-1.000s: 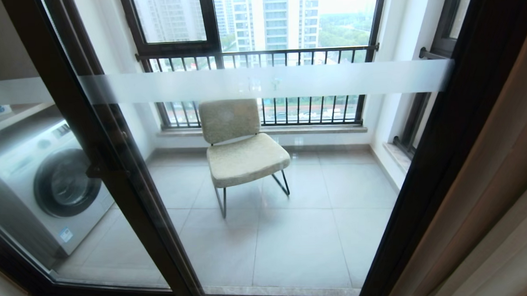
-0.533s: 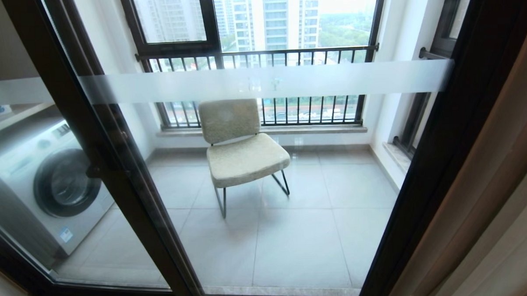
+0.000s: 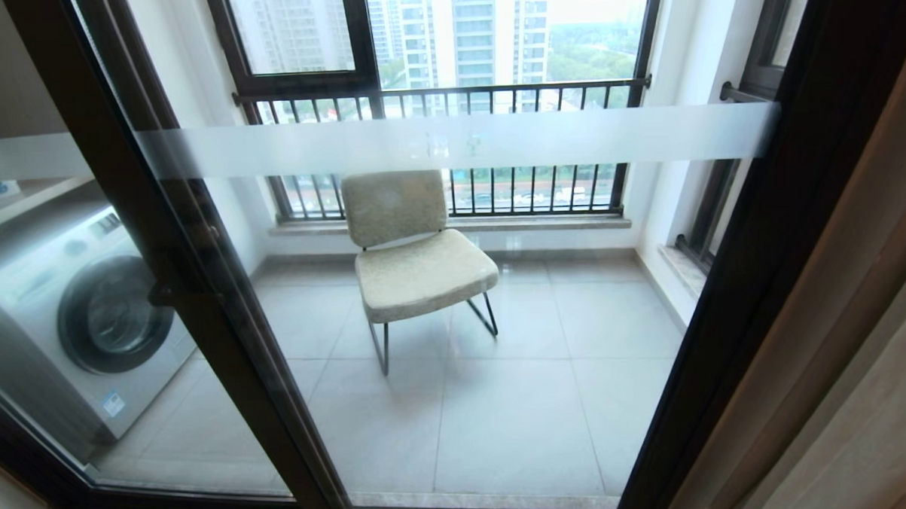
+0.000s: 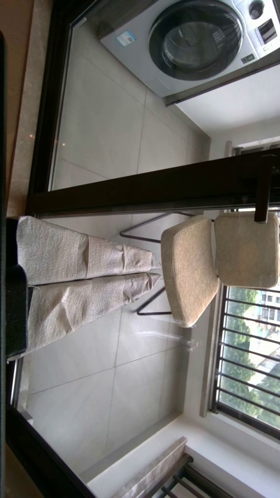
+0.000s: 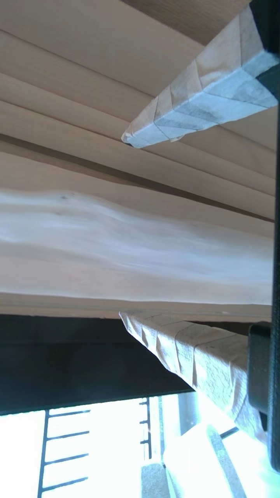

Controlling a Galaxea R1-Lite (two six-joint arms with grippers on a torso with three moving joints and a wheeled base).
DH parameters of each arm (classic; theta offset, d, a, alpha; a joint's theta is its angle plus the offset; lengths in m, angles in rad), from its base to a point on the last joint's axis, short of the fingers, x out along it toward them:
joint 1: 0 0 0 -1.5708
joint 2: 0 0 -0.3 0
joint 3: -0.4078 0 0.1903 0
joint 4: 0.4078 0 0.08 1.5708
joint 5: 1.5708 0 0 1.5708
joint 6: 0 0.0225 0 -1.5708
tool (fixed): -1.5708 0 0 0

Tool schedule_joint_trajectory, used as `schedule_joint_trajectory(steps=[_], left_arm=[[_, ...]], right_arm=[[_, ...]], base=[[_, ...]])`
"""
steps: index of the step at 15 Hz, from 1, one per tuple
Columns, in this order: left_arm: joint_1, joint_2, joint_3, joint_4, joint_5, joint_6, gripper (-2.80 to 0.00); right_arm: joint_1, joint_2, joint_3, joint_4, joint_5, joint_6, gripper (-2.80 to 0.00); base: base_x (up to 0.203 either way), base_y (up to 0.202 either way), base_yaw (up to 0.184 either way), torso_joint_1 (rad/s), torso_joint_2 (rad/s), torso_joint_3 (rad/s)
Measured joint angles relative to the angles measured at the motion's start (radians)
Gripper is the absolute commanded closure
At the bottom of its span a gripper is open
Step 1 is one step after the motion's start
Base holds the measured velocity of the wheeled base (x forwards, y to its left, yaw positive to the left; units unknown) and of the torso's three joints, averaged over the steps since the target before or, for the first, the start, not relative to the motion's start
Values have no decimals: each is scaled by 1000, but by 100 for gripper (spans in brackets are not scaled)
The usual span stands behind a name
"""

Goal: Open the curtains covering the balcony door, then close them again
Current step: Pull the inner curtains open on both sides

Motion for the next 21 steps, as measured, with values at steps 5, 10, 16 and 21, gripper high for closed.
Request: schedule_joint_trajectory(steps=[5, 10, 16, 21], left_arm=[[0, 0, 0, 0, -1, 0, 0], [0, 0, 0, 0, 0, 0, 0], [0, 0, 0, 0, 0, 0, 0], [0, 0, 0, 0, 0, 0, 0]], right_arm=[[37, -87, 103, -2, 0, -51, -280], [103, -138, 184, -2, -2, -128, -280], [272, -187, 295, -10, -6, -199, -185], [469, -235, 417, -10, -7, -205, 0]], base=[[0, 0, 0, 0, 0, 0], [0, 0, 0, 0, 0, 0], [0, 0, 0, 0, 0, 0], [0, 0, 0, 0, 0, 0]])
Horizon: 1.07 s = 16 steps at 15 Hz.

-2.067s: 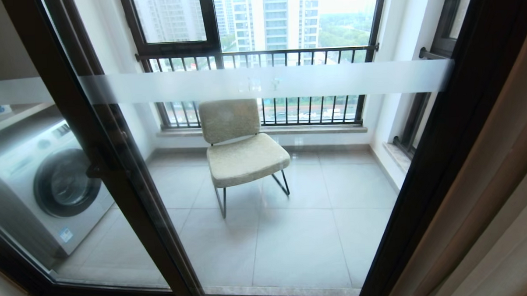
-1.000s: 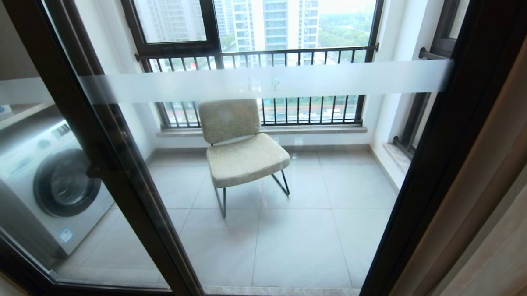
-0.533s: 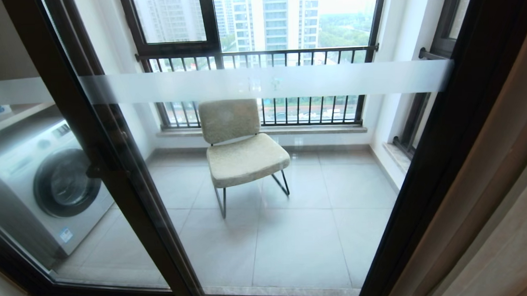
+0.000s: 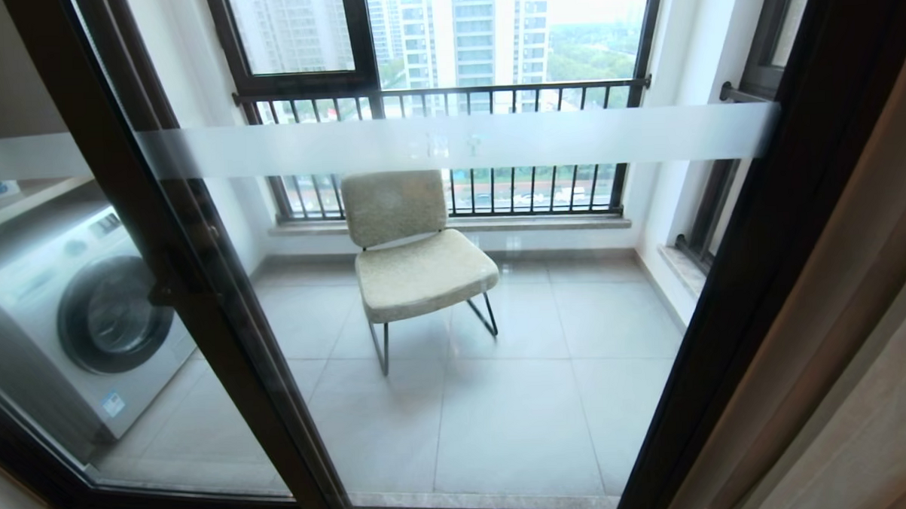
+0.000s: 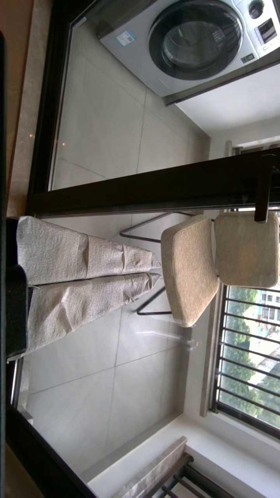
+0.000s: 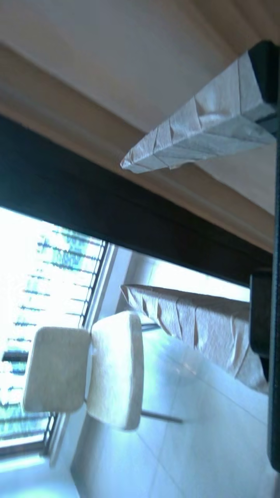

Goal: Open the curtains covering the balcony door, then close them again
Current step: Pull the inner curtains open on both sides

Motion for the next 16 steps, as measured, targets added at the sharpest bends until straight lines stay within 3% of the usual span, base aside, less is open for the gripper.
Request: schedule_joint_trajectory(steps=[2, 6, 8, 13, 16], left_arm=[[0, 0, 0, 0, 0, 0, 0], [1, 0, 0, 0, 0, 0, 0], [0, 0, 0, 0, 0, 0, 0], [0, 0, 0, 0, 0, 0, 0], [1, 0, 0, 0, 0, 1, 0]], right_arm=[[105, -26, 64, 5, -12, 0, 0], [313, -141, 246, 14, -115, 3, 0], [378, -211, 294, 60, -162, 9, 0], [423, -391, 313, 345, -187, 65, 0], [413, -452, 314, 469, -253, 92, 0]], base=[[0, 0, 0, 0, 0, 0], [0, 0, 0, 0, 0, 0], [0, 0, 0, 0, 0, 0], [0, 0, 0, 0, 0, 0], [0, 0, 0, 0, 0, 0]])
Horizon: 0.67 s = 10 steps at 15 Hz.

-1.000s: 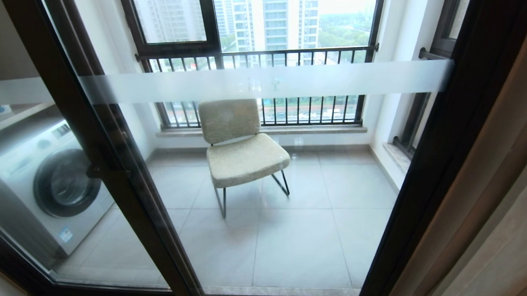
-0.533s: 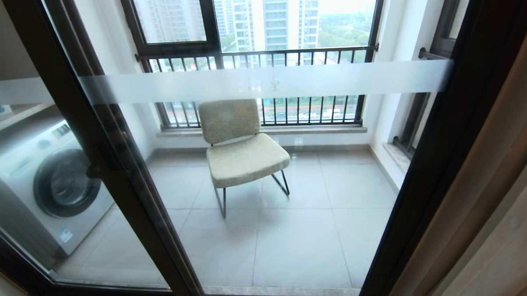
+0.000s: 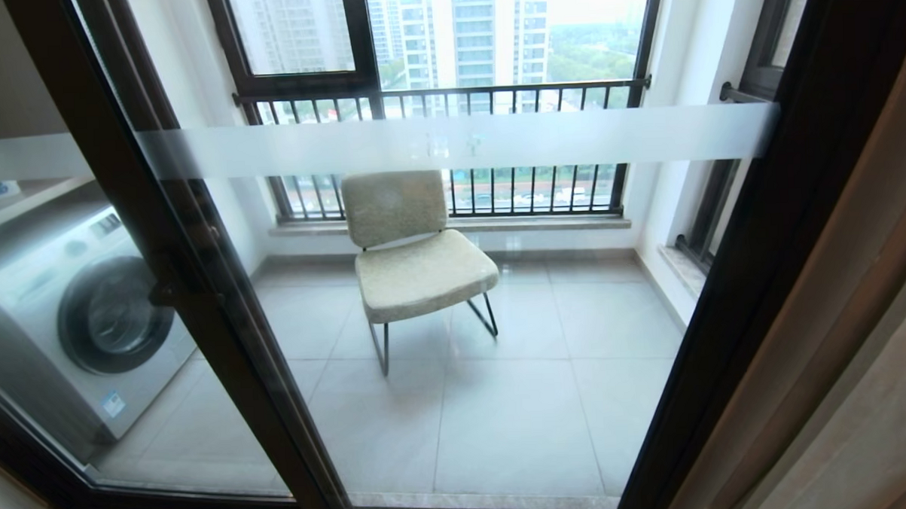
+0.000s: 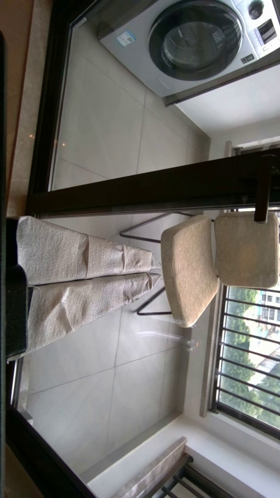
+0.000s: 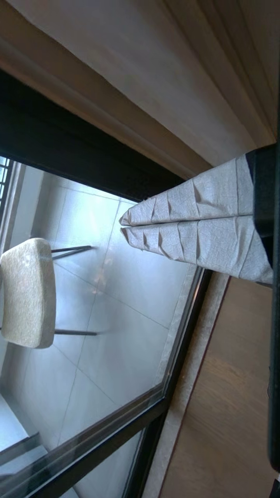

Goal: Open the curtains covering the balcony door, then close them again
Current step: Pull the inner curtains open on both sides

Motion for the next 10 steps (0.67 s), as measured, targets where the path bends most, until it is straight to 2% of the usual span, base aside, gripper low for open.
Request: schedule_joint_trajectory(steps=[5, 7, 10], left_arm=[[0, 0, 0, 0, 0, 0, 0], [0, 0, 0, 0, 0, 0, 0], [0, 0, 0, 0, 0, 0, 0]], right_arm=[[-15, -56, 0, 24, -33, 22, 0], [-27, -96, 0, 81, -74, 18, 0], [-39, -177, -1, 133, -92, 21, 0]], base=[[0, 0, 0, 0, 0, 0], [0, 0, 0, 0, 0, 0], [0, 0, 0, 0, 0, 0]])
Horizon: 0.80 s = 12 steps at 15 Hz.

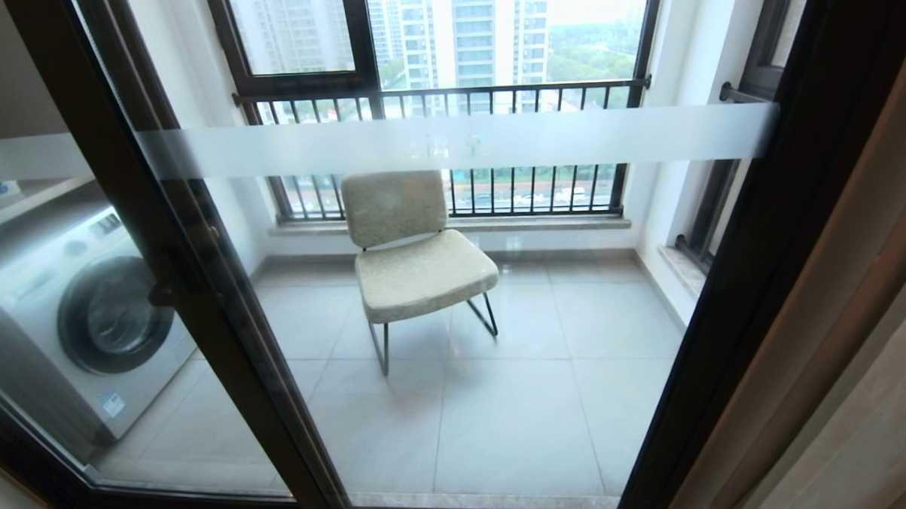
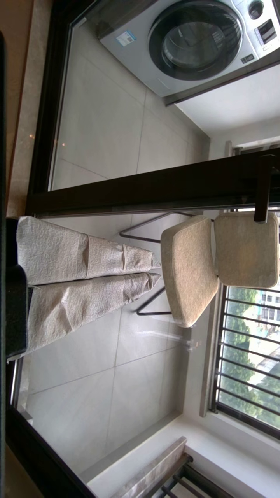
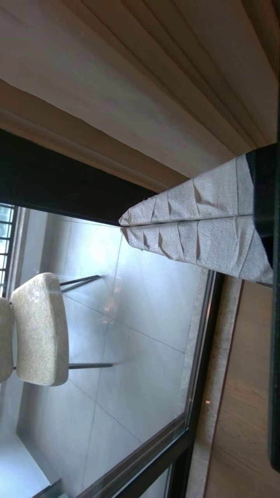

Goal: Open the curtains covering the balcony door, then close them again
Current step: Pull the inner curtains open on both sides

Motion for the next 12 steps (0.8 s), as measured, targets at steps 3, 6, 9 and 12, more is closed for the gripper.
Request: schedule_joint_trajectory(steps=[3, 6, 9, 12], left_arm=[[0, 0, 0, 0, 0, 0, 0], [0, 0, 0, 0, 0, 0, 0], [0, 0, 0, 0, 1, 0, 0], [0, 0, 0, 0, 0, 0, 0]], right_arm=[[-2, -73, -1, -1, 3, 2, 0], [-3, -100, -1, -2, 4, 3, 0], [-3, -107, 0, -6, 3, 9, 0], [-3, -109, 0, -6, 1, 26, 0]], base=[[0, 0, 0, 0, 0, 0], [0, 0, 0, 0, 0, 0], [0, 0, 0, 0, 0, 0], [0, 0, 0, 0, 0, 0]])
